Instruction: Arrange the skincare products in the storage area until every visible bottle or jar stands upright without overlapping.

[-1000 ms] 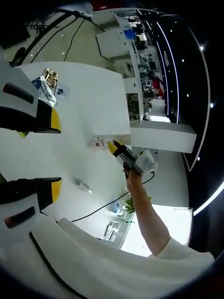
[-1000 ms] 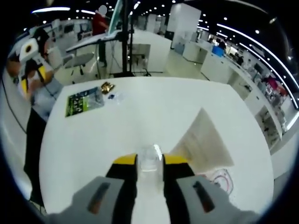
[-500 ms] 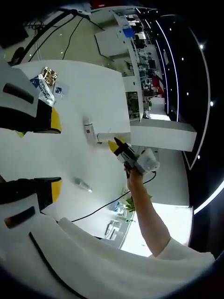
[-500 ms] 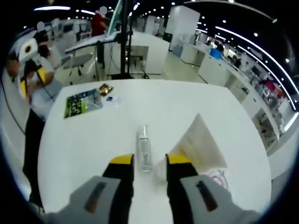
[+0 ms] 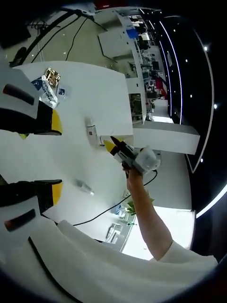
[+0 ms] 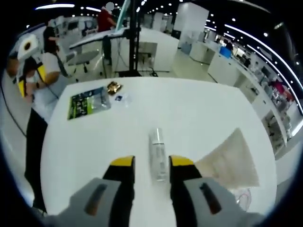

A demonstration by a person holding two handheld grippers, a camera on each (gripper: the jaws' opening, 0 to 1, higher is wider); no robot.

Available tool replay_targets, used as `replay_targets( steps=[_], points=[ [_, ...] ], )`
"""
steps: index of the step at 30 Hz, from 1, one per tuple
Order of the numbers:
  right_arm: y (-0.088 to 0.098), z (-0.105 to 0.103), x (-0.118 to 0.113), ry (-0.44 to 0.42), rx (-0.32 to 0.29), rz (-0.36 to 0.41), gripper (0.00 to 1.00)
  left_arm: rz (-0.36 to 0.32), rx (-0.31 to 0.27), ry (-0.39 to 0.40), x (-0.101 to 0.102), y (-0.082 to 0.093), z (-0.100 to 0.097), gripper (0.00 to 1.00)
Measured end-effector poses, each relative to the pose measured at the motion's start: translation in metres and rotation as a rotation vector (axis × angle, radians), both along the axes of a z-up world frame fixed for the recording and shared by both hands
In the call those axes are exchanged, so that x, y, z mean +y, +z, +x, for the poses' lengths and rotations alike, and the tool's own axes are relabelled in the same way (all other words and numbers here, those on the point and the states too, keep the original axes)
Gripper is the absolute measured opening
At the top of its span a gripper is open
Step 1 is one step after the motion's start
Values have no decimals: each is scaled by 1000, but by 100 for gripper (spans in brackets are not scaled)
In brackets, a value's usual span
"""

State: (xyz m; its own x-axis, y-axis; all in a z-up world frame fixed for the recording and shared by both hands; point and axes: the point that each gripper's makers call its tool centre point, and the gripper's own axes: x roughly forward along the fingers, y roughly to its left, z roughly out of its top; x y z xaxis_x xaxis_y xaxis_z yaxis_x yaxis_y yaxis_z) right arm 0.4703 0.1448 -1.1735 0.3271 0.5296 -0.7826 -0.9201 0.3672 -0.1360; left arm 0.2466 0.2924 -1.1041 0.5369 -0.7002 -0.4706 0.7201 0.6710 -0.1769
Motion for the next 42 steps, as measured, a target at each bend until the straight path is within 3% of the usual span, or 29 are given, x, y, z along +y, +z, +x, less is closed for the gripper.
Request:
replay_targets(
  steps=[3, 6, 16, 21, 28, 34, 39, 42],
  points=[
    [-17, 8, 0, -38, -6, -77, 27, 6, 11, 26, 10, -2, -5, 38],
    [-29, 15, 3, -95, 5, -107, 27, 16, 25, 51, 21, -5, -11, 38],
    [-57, 32, 10, -135, -53, -235, 27, 30, 51, 144, 47, -8, -27, 38],
    [-74, 33, 5, -144, -7, -275, 27, 40, 69, 173, 52, -12, -39, 38],
    [-87, 21, -2, -159, 74, -276, 25, 40, 76, 193, 53, -12, -45, 38],
    [-86, 12, 2, -176, 108, -224, 20, 40, 71, 183, 50, -9, -43, 38],
    [-88, -3, 4, -189, 186, -177, 18, 27, 62, 172, 47, -5, -37, 38],
    [-84, -13, 3, -196, 199, -152, 17, 22, 58, 163, 46, -4, -34, 38]
  ],
)
